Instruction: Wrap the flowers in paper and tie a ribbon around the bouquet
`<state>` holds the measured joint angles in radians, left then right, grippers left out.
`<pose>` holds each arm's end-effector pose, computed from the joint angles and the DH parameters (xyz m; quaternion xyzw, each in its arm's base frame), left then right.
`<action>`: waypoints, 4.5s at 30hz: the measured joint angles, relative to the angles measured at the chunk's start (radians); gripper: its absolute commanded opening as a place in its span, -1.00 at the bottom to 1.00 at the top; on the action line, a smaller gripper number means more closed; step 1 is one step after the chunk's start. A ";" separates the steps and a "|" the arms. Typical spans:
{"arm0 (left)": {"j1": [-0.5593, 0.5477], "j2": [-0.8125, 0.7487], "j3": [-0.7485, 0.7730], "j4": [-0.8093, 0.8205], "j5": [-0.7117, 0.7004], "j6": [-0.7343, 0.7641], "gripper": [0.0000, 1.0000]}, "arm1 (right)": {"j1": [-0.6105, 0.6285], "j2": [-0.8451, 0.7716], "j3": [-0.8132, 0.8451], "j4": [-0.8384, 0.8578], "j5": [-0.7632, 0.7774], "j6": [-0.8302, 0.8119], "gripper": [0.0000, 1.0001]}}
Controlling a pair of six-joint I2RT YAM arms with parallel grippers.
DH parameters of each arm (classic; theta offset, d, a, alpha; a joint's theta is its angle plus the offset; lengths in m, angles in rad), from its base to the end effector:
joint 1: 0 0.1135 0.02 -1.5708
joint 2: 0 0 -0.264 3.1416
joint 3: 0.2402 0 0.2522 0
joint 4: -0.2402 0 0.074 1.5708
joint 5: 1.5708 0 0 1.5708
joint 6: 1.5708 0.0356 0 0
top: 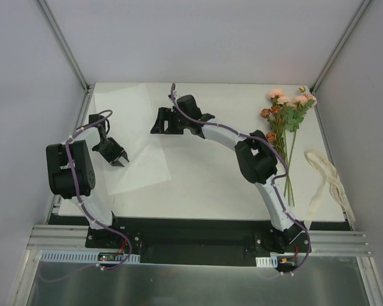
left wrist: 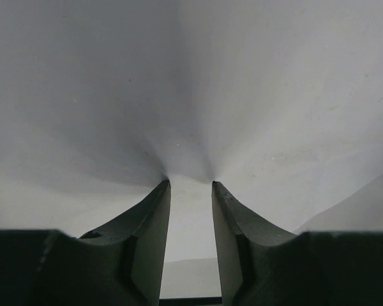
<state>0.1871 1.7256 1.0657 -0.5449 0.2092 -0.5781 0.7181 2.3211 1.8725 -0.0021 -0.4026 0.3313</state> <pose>0.3256 0.0541 0.1700 -0.3475 0.9143 -0.1359 0.1576 0.3996 0.3677 0.2079 -0.2638 0.7942 0.4074 0.3656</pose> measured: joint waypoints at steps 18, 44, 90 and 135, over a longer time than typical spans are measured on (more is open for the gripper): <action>0.004 0.031 -0.066 0.040 0.175 -0.061 -0.35 | -0.020 0.240 0.175 0.064 -0.029 0.108 -0.30; -0.297 -0.331 -0.103 0.205 0.364 0.013 0.28 | -0.201 -0.555 -0.413 -0.255 0.031 -0.185 -0.98; -0.169 -1.015 -0.214 -0.101 0.084 0.046 0.47 | 0.112 -0.415 -0.275 -0.392 0.114 -0.185 0.78; -0.446 -0.237 -0.291 0.166 0.090 -0.187 0.51 | -0.077 -0.200 -0.303 -0.387 0.651 -0.346 0.82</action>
<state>-0.2588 1.4887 0.7746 -0.3790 0.2989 -0.7650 0.6415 2.1216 1.5692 -0.3889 0.2481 -0.0151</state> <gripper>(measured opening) 0.733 0.910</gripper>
